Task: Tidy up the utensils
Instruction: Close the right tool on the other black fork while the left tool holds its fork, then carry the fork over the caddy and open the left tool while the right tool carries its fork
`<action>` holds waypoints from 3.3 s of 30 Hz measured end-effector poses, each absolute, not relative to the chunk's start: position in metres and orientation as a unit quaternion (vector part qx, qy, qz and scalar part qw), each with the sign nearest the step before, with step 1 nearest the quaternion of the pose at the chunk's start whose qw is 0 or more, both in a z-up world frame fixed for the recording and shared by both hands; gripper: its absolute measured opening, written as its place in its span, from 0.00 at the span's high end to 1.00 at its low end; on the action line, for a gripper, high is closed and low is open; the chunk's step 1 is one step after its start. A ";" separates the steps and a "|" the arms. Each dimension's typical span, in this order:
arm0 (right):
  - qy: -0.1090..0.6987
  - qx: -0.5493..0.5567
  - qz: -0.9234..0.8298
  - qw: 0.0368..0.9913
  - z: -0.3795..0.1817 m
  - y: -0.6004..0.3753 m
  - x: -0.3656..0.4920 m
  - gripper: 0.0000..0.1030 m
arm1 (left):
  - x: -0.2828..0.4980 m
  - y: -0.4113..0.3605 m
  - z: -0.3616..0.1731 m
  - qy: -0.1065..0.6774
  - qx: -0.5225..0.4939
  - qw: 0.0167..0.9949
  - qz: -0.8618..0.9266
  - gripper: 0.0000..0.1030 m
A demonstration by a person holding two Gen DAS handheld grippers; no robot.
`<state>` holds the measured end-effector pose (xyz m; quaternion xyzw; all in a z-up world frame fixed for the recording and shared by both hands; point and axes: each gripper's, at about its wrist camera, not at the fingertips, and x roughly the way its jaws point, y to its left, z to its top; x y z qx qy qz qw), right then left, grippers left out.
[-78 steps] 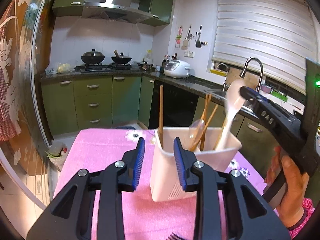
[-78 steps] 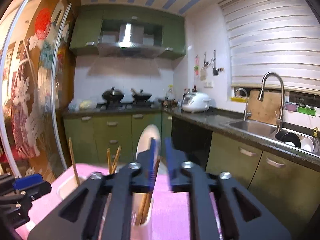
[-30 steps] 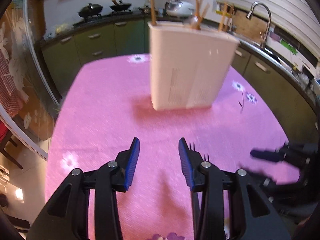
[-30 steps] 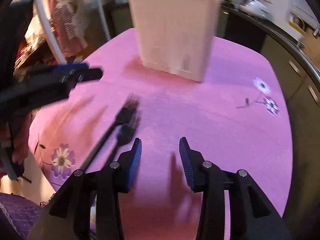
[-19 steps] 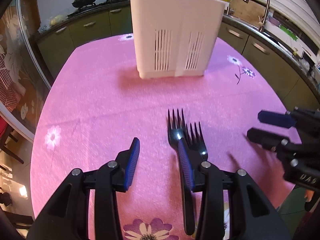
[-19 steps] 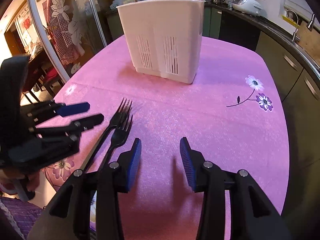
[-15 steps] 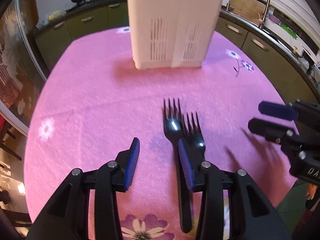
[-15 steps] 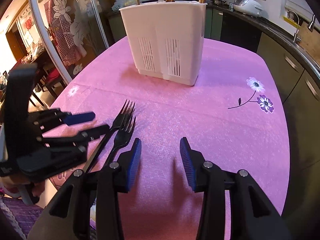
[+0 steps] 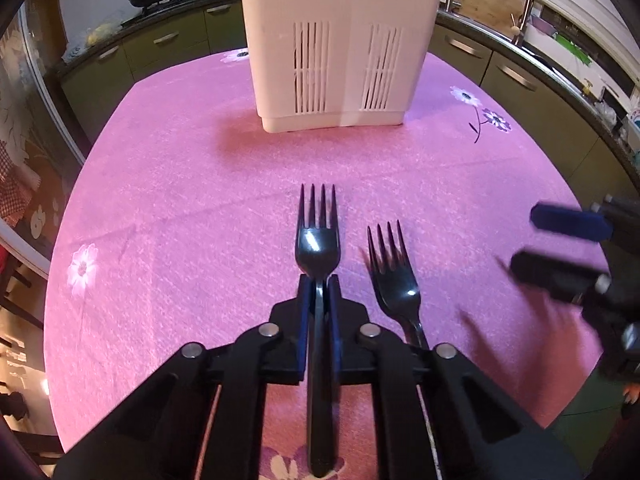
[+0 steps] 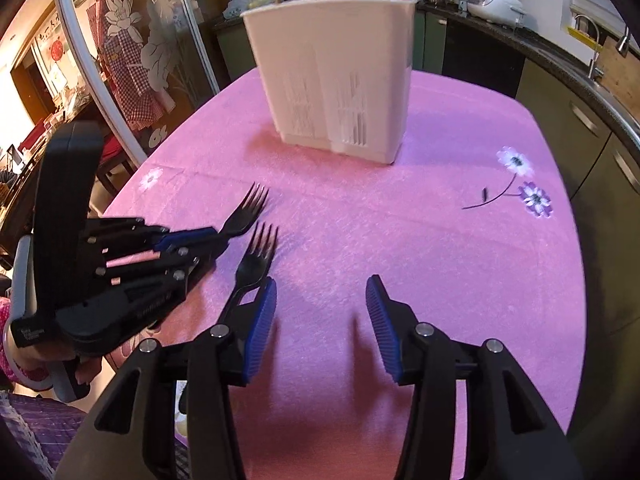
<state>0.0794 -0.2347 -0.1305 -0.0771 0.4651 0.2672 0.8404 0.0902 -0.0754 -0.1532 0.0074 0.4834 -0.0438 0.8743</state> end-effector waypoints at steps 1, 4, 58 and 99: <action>0.468 -0.081 0.272 0.837 -0.134 -0.229 0.078 0.55 | 0.092 -0.072 -0.151 0.481 0.002 0.876 -0.044 0.92; 0.481 -0.094 0.288 0.823 -0.144 -0.212 0.073 0.55 | 0.094 -0.059 -0.138 0.460 -0.006 0.888 -0.028 0.92; 0.499 -0.175 0.218 0.820 -0.162 -0.177 0.080 0.56 | 0.092 -0.032 -0.106 0.423 -0.019 0.905 -0.041 0.91; 0.374 0.015 0.271 0.887 -0.068 -0.259 0.093 0.91 | 0.094 -0.030 -0.042 0.353 -0.036 0.933 -0.050 0.91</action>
